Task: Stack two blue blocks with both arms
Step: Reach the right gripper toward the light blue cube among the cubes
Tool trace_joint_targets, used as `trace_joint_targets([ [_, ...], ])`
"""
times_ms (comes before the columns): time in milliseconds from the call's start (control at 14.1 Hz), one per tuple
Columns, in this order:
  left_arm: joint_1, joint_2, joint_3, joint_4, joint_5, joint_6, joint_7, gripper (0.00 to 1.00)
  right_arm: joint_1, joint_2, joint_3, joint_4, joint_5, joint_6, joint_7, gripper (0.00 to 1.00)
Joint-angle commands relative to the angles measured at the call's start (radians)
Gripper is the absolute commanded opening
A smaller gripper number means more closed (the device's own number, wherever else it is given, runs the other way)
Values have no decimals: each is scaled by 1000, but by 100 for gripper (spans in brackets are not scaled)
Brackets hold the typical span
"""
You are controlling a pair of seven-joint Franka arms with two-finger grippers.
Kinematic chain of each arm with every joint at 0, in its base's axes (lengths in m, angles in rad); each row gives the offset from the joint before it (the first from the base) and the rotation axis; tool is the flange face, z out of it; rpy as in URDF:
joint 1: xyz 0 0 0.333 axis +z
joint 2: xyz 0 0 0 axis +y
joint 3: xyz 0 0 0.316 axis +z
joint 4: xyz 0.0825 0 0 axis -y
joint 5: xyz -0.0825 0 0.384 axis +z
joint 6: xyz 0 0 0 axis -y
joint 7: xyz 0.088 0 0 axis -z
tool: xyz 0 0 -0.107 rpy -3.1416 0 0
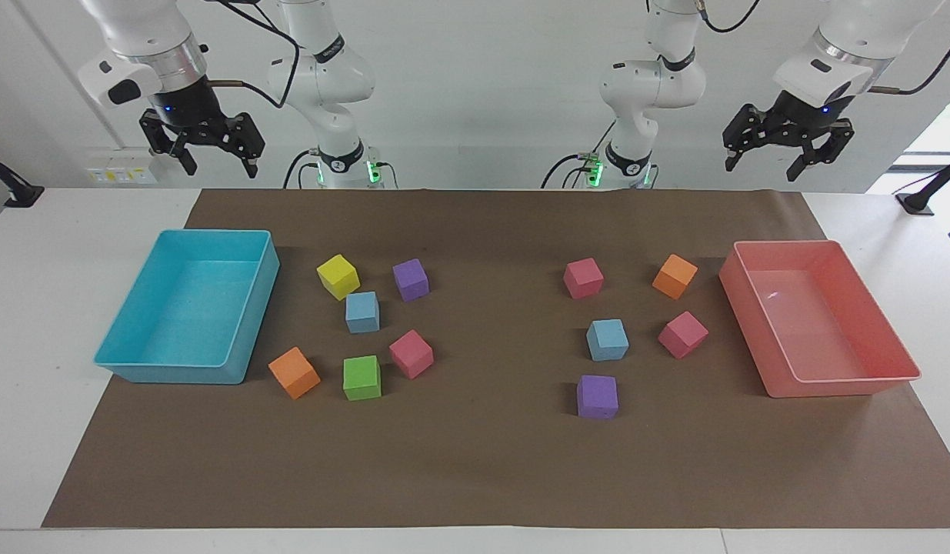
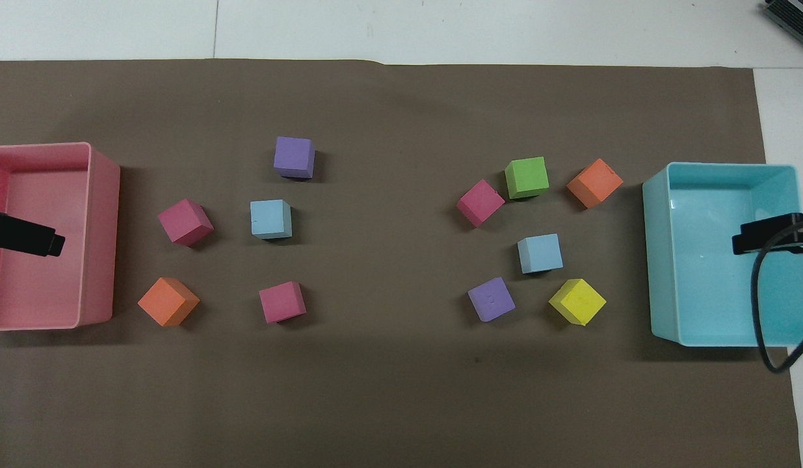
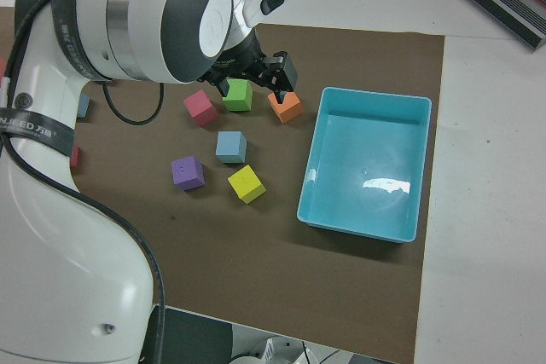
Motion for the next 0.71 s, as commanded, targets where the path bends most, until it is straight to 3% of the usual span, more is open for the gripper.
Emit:
trace_joint_targets([
  [0, -8, -8, 6, -3, -1, 6, -3, 100, -3, -17, 4, -39, 37, 39, -9, 100],
  [640, -8, -8, 6, -3, -1, 4, -3, 100, 65, 15, 11, -173, 36, 220, -7, 100],
])
